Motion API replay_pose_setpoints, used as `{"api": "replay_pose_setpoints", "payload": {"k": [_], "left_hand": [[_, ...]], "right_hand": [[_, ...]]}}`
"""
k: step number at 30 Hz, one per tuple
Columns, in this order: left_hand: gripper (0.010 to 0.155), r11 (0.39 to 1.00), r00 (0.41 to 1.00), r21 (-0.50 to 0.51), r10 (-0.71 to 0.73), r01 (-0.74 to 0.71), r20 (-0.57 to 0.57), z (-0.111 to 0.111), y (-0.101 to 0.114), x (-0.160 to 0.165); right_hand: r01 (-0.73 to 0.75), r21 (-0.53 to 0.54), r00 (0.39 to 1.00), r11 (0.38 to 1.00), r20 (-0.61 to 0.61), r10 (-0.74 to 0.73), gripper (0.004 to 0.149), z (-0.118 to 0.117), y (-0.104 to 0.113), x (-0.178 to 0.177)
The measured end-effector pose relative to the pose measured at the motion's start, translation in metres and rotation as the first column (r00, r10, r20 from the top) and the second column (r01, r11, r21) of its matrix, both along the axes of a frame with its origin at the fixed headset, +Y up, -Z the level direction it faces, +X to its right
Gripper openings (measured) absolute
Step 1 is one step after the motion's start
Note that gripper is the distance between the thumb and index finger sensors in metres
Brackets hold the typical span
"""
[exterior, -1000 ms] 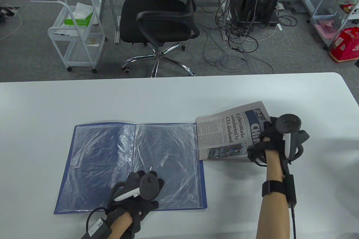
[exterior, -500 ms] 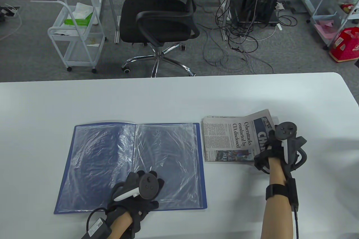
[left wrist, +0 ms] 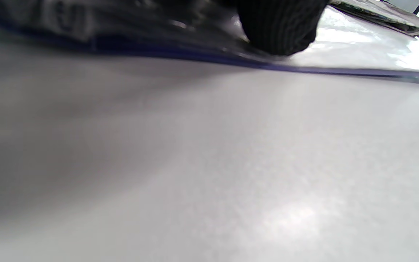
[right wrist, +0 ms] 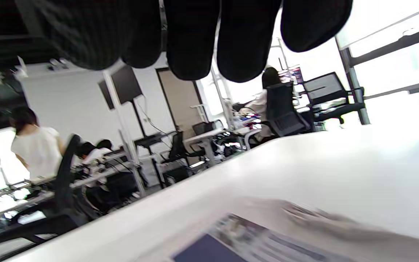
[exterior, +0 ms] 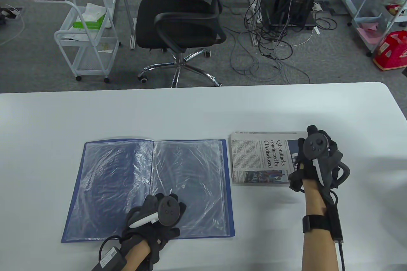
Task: Pull newspapers from file folder
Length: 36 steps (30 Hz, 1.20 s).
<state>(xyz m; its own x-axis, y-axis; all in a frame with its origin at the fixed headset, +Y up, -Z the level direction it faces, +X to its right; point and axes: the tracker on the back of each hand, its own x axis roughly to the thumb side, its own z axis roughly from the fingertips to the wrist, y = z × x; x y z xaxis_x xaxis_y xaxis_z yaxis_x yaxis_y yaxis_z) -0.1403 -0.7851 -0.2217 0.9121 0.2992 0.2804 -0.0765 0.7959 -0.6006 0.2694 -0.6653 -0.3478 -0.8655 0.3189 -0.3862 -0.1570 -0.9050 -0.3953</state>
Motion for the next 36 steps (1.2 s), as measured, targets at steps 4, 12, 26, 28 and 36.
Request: {"api": "replay_pose_setpoints", "payload": {"k": [4, 12, 26, 28, 36], "left_hand": [[0.071, 1.0, 1.0, -0.004, -0.002, 0.002, -0.005, 0.0, 0.0, 0.0], [0.071, 1.0, 1.0, -0.005, -0.003, 0.003, -0.005, 0.0, 0.0, 0.0], [0.071, 1.0, 1.0, -0.007, -0.008, 0.008, -0.004, -0.001, 0.001, 0.001], [0.071, 1.0, 1.0, -0.008, -0.009, 0.009, -0.004, -0.001, 0.001, 0.002], [0.071, 1.0, 1.0, -0.005, -0.01, 0.01, 0.0, -0.001, 0.0, 0.002]], "right_hand": [[-0.017, 0.069, 0.997, 0.997, -0.075, 0.023, 0.053, 0.018, 0.021, -0.024], [0.005, 0.119, 0.981, 0.993, -0.193, 0.018, 0.052, 0.048, 0.026, -0.069], [-0.028, -0.141, 0.898, 0.99, -0.438, -0.037, 0.054, 0.059, -0.052, -0.14], [-0.062, -0.181, 0.887, 0.982, -0.462, -0.03, 0.054, 0.06, -0.061, -0.147], [-0.236, -0.32, 0.814, 0.918, -0.581, 0.007, 0.056, 0.063, -0.089, -0.175]]}}
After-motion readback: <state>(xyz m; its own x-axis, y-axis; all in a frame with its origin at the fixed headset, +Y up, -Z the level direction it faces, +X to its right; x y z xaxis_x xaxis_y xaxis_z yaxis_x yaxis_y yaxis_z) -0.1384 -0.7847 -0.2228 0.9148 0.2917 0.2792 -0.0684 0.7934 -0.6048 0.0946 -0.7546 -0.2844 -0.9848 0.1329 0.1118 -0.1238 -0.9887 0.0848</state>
